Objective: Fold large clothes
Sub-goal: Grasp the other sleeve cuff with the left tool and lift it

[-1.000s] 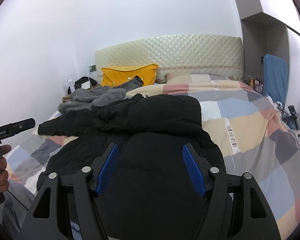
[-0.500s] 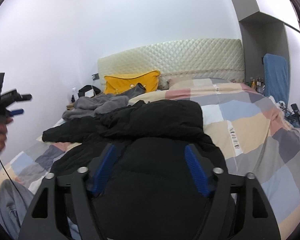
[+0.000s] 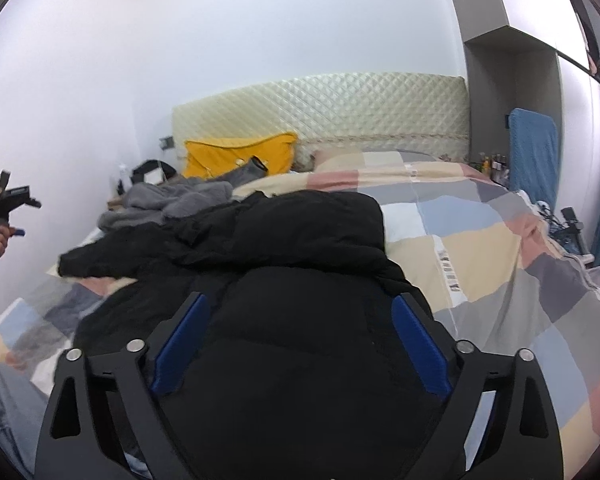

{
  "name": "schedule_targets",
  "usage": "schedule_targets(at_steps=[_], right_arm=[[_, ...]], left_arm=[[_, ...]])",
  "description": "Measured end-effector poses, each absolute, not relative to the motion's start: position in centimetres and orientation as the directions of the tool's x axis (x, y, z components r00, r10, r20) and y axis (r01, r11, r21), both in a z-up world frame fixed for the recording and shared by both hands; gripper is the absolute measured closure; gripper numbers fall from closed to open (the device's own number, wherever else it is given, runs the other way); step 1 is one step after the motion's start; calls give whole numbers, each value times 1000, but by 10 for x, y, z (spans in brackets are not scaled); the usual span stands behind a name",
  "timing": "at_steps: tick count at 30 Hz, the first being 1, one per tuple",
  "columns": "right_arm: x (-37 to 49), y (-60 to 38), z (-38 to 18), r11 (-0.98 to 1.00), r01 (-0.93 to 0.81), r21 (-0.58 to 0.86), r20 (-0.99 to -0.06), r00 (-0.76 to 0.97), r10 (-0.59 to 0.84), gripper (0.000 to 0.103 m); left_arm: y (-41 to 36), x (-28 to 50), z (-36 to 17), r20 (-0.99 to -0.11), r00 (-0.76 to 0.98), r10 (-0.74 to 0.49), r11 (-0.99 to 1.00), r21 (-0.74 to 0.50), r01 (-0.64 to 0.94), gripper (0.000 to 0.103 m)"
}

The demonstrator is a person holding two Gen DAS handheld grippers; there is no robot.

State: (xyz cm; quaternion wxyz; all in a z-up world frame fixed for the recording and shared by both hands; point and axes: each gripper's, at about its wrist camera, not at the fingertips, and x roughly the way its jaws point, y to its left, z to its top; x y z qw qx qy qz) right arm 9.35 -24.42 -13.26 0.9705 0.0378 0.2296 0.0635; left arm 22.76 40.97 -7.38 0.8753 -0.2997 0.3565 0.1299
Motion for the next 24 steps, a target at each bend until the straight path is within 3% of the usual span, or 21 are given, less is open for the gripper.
schedule_targets(at_steps=[10, 24], right_arm=[[118, -232, -140, 987, -40, 153, -490, 865, 111, 7], [153, -207, -152, 997, 6, 82, -561, 826, 41, 7]], left_arm=[[485, 283, -203, -718, 692, -83, 642, -569, -513, 0], [535, 336, -276, -638, 765, -91, 511, -689, -513, 5]])
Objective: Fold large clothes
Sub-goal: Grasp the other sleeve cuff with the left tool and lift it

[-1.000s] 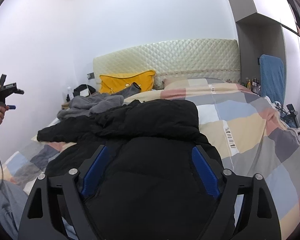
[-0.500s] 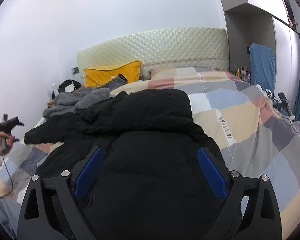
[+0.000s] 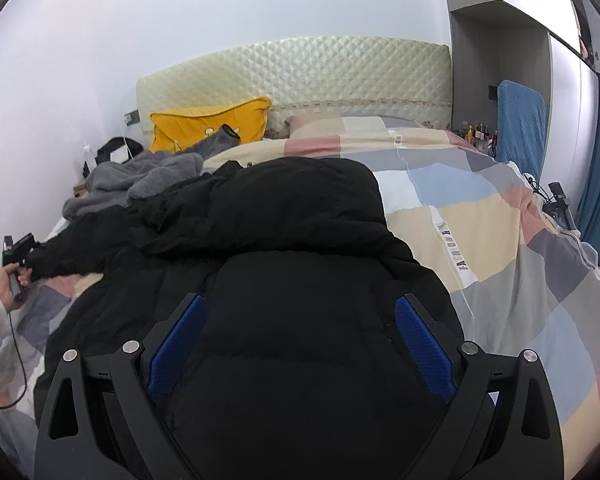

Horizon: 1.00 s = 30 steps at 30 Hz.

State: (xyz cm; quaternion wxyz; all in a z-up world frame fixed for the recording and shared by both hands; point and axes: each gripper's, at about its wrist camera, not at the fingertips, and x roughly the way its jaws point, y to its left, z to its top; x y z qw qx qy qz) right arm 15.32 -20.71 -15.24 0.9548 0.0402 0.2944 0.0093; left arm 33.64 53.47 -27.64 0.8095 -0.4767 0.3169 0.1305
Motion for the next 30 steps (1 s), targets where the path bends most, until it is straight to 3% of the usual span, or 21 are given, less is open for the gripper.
schedule_targets(at_steps=[4, 5, 9, 12, 17, 30], right_arm=[[158, -204, -158, 998, 8, 66, -574, 818, 32, 7], [159, -204, -158, 998, 8, 63, -575, 817, 30, 7], [160, -201, -157, 997, 5, 75, -578, 815, 40, 7], [157, -201, -156, 997, 2, 71, -571, 820, 39, 7], [150, -206, -150, 996, -3, 87, -554, 831, 51, 7], [136, -221, -143, 988, -49, 149, -532, 838, 122, 7]], left_arm=[[529, 343, -280, -656, 754, -29, 542, -644, -539, 21], [526, 346, -278, -665, 747, -16, 552, -629, -548, 34], [519, 349, -265, -673, 739, 4, 557, -612, -561, 70], [514, 347, -251, -682, 731, 20, 578, -588, -565, 84], [508, 336, -219, -672, 740, 43, 595, -577, -559, 90], [452, 315, -87, -612, 779, 135, 712, -487, -506, 93]])
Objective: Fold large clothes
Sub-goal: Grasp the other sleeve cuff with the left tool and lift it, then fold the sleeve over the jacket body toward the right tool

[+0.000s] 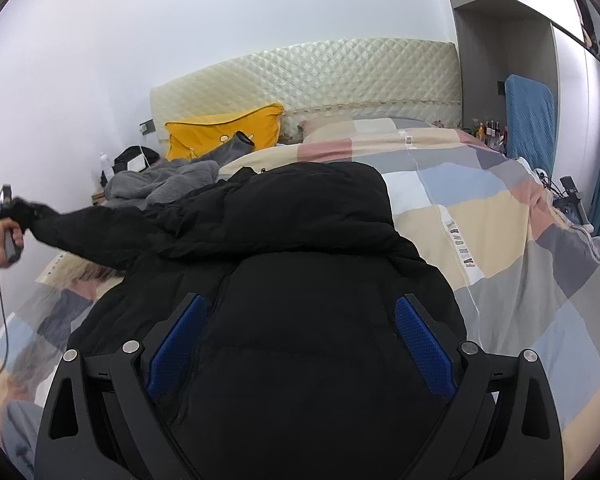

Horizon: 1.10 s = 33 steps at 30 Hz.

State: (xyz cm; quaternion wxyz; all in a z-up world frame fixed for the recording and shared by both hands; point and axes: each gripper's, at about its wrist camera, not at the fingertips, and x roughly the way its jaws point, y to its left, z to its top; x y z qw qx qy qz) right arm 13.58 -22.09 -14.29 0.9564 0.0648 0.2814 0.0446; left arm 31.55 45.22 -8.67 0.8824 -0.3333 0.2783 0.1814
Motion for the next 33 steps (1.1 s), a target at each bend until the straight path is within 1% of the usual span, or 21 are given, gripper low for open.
schedule_targets(at_steps=[3, 8, 13, 16, 19, 21, 28, 33], right_arm=[[132, -224, -142, 988, -57, 141, -528, 840, 124, 7], [126, -233, -136, 985, -70, 156, -499, 855, 140, 7], [127, -247, -131, 982, -86, 168, -490, 857, 159, 7], [124, -253, -127, 985, -96, 143, -473, 868, 153, 7], [119, -261, -124, 987, -99, 130, -455, 878, 148, 7], [116, -267, -123, 985, -98, 145, -444, 883, 153, 7], [110, -288, -121, 980, -84, 178, -415, 897, 152, 7], [110, -297, -116, 977, -92, 191, -396, 904, 163, 7]], left_arm=[[436, 315, -61, -596, 789, 149, 737, -465, -491, 93], [394, 308, -18, -582, 789, 197, 808, -360, -467, 94], [359, 303, 22, -558, 804, 205, 834, -331, -441, 94], [333, 299, 45, -531, 820, 212, 861, -296, -414, 94], [300, 295, 68, -501, 832, 239, 893, -223, -390, 94], [264, 297, 84, -481, 832, 275, 916, -131, -379, 94], [154, 303, 127, -413, 891, 191, 971, -53, -233, 94], [79, 314, 135, -396, 909, 131, 989, -11, -148, 94]])
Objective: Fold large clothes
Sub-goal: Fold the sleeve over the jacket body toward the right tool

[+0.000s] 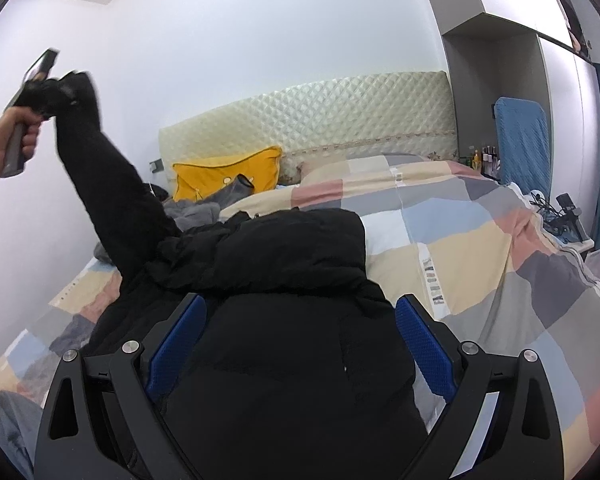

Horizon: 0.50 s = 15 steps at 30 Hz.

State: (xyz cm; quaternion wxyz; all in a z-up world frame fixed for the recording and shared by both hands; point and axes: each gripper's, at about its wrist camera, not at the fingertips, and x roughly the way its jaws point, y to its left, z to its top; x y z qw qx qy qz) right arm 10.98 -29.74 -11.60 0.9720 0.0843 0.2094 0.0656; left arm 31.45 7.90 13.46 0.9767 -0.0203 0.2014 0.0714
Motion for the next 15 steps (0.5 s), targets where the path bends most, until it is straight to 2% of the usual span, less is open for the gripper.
schedule_targets(at_steps=[9, 15], right_arm=[[113, -326, -115, 960, -73, 271, -375, 911, 175, 7], [114, -341, -118, 955, -1, 298, -373, 920, 117, 7]], left_arm=[[-56, 332, 90, -422, 906, -30, 997, 48, 55, 94], [-134, 343, 32, -499, 857, -128, 985, 34, 167, 95]])
